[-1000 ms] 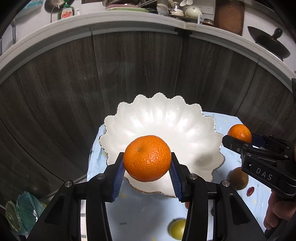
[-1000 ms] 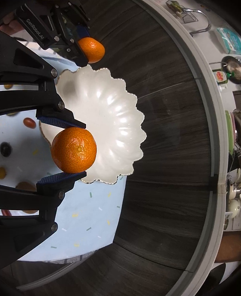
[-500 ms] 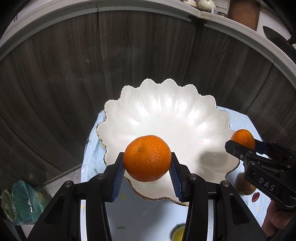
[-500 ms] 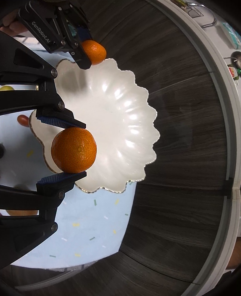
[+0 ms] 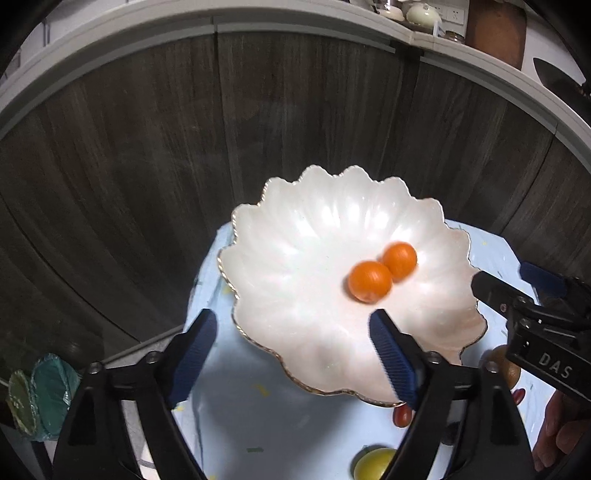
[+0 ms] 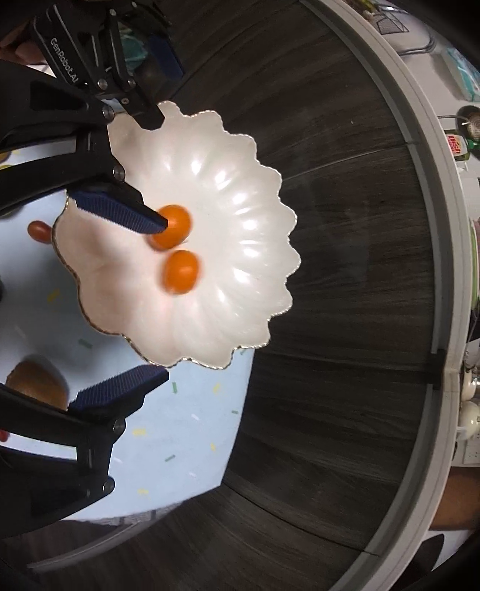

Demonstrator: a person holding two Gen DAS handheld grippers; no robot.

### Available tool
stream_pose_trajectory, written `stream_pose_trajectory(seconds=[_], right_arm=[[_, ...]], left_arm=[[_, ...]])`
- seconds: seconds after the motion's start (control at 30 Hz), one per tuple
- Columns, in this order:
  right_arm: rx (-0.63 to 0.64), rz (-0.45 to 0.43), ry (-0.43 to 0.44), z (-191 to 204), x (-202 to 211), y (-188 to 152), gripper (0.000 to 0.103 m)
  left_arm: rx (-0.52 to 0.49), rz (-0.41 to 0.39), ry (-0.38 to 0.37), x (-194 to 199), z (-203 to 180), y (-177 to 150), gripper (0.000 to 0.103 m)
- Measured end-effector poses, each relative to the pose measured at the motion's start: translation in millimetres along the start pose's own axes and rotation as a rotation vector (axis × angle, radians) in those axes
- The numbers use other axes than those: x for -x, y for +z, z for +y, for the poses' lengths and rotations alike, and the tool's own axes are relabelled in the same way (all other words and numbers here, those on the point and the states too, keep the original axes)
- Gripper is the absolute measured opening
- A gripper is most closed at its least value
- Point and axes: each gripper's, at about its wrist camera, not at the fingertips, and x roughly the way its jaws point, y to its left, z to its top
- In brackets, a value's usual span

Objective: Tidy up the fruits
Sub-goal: 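Open both grippers to drop the oranges into the bowl, then withdraw both open grippers from the bowl toward the remaining fruits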

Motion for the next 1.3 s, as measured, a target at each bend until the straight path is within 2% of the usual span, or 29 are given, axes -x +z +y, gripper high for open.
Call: stream_pose_trajectory(seconds=[0.03, 0.1, 0.2, 0.83, 1.3], right_arm=[[0.0, -0.01, -0.008, -0.1, 2.3, 0.0, 0.086], [0.0, -0.025, -0.022, 0.0, 6.4, 0.1, 0.092], [-0.019, -0.042, -0.03, -1.8, 13.5, 0.7, 0.092], [-0.059, -0.124, -0.037, -11.5, 72.9, -9.0, 0.093], [-0.074, -0.144, -0.041, -26.6, 97.5, -31.2, 0.093]], left_arm=[[0.001, -0.011, 0.008, 3.0, 1.1, 0.4, 0.095], [0.003, -0.032, 0.023, 8.9, 3.7, 1.5, 0.098], [0.011, -0.045, 0.03, 16.0, 7.2, 3.1, 0.1], [0.008, -0.108, 0.008, 73.3, 3.8, -5.7, 0.101], [-0.018, -0.129, -0.013, 94.4, -14.1, -24.1, 0.101]])
